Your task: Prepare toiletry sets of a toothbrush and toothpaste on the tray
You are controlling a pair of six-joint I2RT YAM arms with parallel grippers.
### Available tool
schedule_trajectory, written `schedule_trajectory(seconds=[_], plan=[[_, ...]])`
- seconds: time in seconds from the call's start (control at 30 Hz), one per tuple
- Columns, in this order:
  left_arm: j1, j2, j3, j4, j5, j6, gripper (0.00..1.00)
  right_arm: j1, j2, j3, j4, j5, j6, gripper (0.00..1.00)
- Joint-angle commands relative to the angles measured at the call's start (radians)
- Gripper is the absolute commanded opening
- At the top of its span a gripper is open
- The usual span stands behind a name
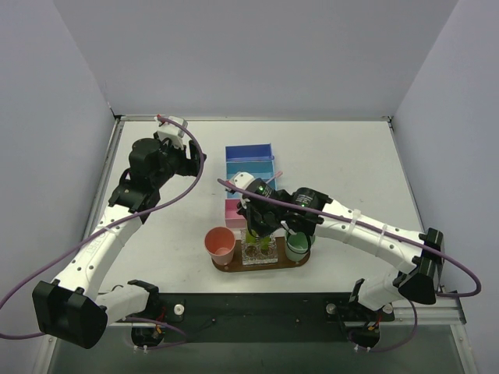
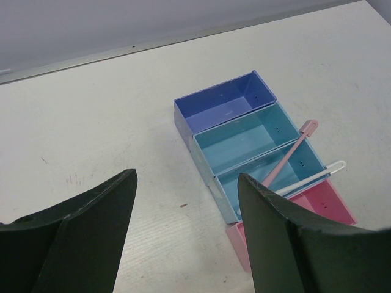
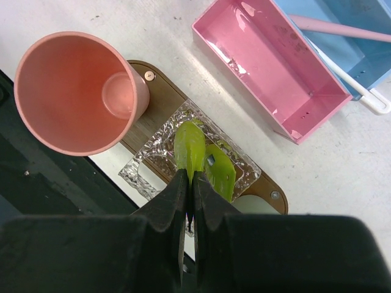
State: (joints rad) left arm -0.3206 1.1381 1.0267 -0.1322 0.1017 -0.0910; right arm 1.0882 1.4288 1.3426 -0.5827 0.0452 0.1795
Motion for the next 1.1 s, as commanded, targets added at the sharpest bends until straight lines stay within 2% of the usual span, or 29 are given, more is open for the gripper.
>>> schedule_trajectory(seconds=[0.0, 0.47, 0.67, 0.93, 1.07], plan=[[0.000, -0.005, 0.009, 0.017, 0.004, 0.011, 0.77, 0.009, 0.021, -0.017, 0.041, 0.005, 0.000, 0.00], [0.000, 0.002, 0.009, 0.017, 0.006, 0.011, 0.77, 0.009, 0.047, -0.037, 0.055, 0.002, 0.003, 0.01], [0.000, 0.002, 0.009, 0.014, 0.001, 0.010, 0.77, 0.009, 0.045, -0.039, 0.055, -0.001, 0.003, 0.11], [0.000, -0.003, 0.012, 0.013, -0.007, 0.014, 0.77, 0.009, 0.039, -0.036, 0.055, -0.002, 0.003, 0.17], [0.000, -0.006, 0.012, 0.011, -0.011, 0.016, 0.77, 0.009, 0.015, -0.016, 0.053, -0.013, 0.003, 0.24]])
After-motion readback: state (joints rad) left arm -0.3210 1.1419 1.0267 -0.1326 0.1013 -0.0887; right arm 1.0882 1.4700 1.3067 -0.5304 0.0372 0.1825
